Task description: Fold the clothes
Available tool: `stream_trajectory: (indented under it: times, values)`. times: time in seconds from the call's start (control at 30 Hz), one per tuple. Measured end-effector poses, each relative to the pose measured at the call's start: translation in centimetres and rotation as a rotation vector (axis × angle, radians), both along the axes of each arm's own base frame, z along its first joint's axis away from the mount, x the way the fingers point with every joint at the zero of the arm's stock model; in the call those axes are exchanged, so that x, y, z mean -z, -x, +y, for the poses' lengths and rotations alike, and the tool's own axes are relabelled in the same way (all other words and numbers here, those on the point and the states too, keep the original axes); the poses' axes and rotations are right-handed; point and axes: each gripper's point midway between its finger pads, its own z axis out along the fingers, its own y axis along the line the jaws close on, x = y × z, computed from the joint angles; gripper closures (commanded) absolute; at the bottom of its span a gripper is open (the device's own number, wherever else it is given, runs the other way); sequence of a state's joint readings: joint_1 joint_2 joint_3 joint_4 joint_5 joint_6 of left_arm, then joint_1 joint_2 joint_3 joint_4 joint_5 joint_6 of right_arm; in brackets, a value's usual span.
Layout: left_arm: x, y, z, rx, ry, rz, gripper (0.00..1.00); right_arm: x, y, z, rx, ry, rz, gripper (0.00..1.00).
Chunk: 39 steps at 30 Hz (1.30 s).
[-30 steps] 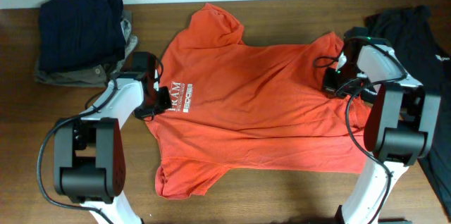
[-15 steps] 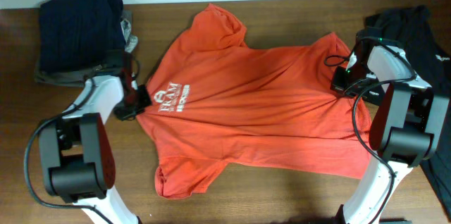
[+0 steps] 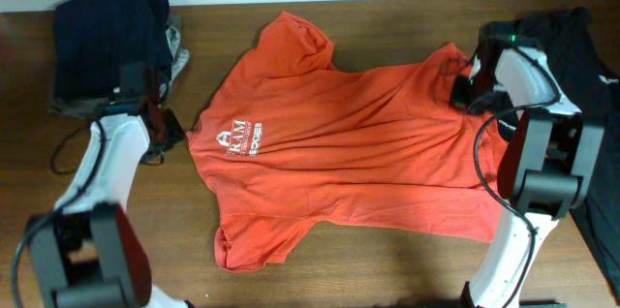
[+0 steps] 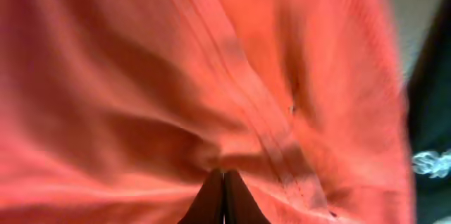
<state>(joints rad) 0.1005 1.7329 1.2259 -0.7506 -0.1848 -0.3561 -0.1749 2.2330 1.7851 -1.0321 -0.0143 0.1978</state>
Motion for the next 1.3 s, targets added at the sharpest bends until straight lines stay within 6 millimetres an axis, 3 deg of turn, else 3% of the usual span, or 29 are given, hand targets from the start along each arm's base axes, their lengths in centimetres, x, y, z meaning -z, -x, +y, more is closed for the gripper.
stream_trajectory:
  times: [0.1, 0.17, 0.3, 0.4, 0.47, 0.6, 0.73, 0.97, 1.2, 1.3]
  values:
    - [-2.7, -2.0, -2.1, 0.069, -0.005, -0.123, 0.81, -3.8, -2.9, -0.4, -0.002, 0.018, -0.095, 0.89]
    - [-3.9, -3.7, -4.8, 0.140, 0.013, -0.197, 0.80, -6.8, -5.0, -0.9, -0.004, 0.037, -0.181, 0.88]
    - [-4.2, -5.5, -9.3, 0.248, 0.060, -0.265, 0.80, -8.7, -6.2, -1.1, -0.009, 0.051, -0.241, 0.94]
    - [-2.7, -6.7, -12.3, 0.318, 0.094, -0.277, 0.80, -8.3, -6.2, -0.6, -0.033, 0.029, -0.232, 0.96]
    - [-1.2, -7.2, -13.3, 0.337, 0.110, -0.265, 0.80, -7.8, -6.3, -0.1, -0.059, 0.005, -0.228, 0.96]
    - [2.7, -8.5, -13.9, 0.349, 0.122, -0.238, 0.80, -6.3, -6.4, 1.2, -0.106, -0.027, -0.203, 0.96]
    - [4.8, -10.0, -14.2, 0.365, 0.122, -0.264, 0.85, -4.4, -6.4, 2.4, -0.146, -0.047, -0.166, 0.96]
    - [4.1, -11.9, -14.6, 0.379, 0.120, -0.352, 0.93, -2.1, -5.5, 2.8, -0.169, -0.066, -0.100, 0.96]
    - [3.3, -13.0, -14.9, 0.382, 0.121, -0.408, 0.93, 0.3, -5.1, 2.9, -0.178, -0.075, -0.052, 0.96]
    - [4.1, -13.1, -14.9, 0.383, 0.121, -0.401, 0.93, 0.9, -4.9, 2.8, -0.178, -0.075, -0.039, 0.96]
